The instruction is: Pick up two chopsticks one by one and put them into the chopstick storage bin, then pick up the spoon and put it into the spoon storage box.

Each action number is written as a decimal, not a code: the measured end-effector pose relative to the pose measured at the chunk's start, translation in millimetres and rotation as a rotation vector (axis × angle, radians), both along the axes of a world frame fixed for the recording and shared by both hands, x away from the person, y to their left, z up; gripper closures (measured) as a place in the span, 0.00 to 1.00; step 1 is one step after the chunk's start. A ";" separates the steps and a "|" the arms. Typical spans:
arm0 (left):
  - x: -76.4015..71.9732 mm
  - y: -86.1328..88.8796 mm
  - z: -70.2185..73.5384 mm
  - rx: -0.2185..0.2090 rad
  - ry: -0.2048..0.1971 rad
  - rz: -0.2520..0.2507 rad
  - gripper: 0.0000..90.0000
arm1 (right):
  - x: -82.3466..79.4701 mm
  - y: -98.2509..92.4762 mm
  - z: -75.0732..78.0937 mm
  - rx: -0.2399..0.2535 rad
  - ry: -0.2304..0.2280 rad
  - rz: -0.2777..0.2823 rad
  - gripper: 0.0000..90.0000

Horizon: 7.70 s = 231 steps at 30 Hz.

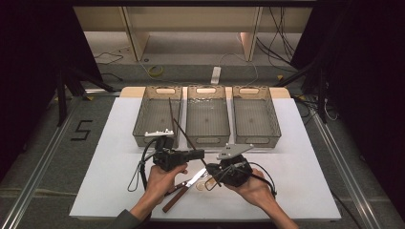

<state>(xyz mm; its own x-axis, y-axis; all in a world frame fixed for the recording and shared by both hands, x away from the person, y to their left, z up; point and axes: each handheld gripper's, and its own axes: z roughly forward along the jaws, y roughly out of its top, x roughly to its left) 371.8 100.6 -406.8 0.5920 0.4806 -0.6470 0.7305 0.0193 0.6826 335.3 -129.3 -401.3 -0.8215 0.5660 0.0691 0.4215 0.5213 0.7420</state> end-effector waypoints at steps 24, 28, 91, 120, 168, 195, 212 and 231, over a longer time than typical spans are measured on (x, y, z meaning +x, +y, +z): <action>18.6 45.3 33.1 0.137 -0.056 0.019 0.93 | 3.1 -43.2 -23.3 -0.051 0.074 0.029 0.36; 27.8 58.6 41.3 0.144 -0.055 0.051 0.93 | 1.8 -45.9 -23.8 -0.053 0.076 0.018 0.34; 159.6 89.5 35.7 0.407 0.147 0.241 0.92 | -9.0 -64.5 -27.0 -0.061 0.065 -0.001 0.28; 150.1 73.3 33.2 0.402 0.116 0.271 0.50 | -7.8 -65.8 -22.1 -0.060 0.039 -0.005 0.28; -3.2 58.2 23.6 0.321 -0.278 0.118 0.18 | 43.8 -21.4 -13.9 -0.231 0.017 0.241 0.27; -36.1 66.9 5.4 0.313 -0.372 0.134 0.18 | 56.4 -11.8 -29.7 -0.329 0.047 0.292 0.28; -41.6 70.4 0.3 0.319 -0.374 0.139 0.18 | 62.1 -4.3 -46.5 -0.410 0.056 0.335 0.34; -41.9 68.9 -1.4 0.326 -0.373 0.135 0.18 | 60.0 4.6 -59.4 -0.524 0.069 0.362 0.50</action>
<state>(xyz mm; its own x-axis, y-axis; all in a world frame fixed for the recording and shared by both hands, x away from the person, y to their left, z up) 329.9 169.4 -408.2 0.6725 0.7103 -0.2079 0.4421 -0.1602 0.8826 395.3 -124.7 -460.7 -0.9705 0.2269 -0.0818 0.1888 0.9257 0.3279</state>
